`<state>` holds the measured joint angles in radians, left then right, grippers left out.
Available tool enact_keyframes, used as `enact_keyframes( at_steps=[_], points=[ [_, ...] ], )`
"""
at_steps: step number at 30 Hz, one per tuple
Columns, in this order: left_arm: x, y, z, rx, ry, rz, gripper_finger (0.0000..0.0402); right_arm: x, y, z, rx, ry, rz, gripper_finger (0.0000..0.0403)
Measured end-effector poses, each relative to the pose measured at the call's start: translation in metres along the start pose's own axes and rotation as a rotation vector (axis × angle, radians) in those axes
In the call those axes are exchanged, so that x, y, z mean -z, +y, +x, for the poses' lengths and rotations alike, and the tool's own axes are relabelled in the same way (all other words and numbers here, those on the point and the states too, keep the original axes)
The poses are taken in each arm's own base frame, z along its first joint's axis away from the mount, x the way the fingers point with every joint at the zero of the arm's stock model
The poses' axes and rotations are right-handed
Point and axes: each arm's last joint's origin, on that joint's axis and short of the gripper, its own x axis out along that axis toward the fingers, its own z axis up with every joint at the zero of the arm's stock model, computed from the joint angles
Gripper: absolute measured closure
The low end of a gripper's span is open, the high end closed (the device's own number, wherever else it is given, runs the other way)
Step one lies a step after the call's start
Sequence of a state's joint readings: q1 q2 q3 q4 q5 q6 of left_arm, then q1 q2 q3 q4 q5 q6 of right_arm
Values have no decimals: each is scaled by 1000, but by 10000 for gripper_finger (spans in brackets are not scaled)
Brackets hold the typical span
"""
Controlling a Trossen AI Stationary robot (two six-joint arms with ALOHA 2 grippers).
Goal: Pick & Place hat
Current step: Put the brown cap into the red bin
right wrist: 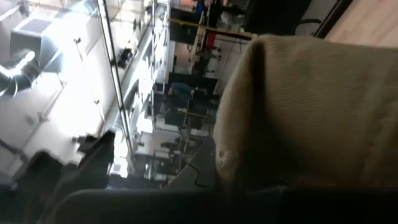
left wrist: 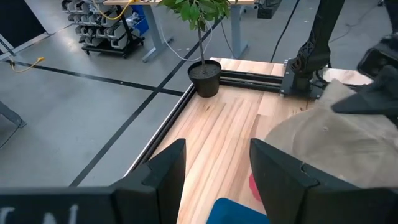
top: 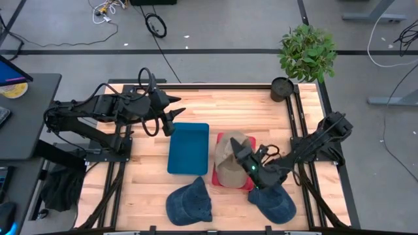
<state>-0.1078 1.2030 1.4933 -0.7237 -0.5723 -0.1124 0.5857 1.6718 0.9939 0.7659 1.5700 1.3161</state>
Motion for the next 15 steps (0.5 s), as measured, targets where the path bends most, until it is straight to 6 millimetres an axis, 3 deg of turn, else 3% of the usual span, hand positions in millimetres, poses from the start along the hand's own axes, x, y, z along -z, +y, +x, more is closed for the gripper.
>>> enact_keyframes(
  at_steps=[10, 15],
  points=[
    [1, 0, 0, -1, 6, -10, 220, 0, 2, -38, -32, 104, -257, 401],
    [1, 0, 0, -1, 6, -11, 220, 0, -1, -46, -50, 126, -429, 402]
  ],
)
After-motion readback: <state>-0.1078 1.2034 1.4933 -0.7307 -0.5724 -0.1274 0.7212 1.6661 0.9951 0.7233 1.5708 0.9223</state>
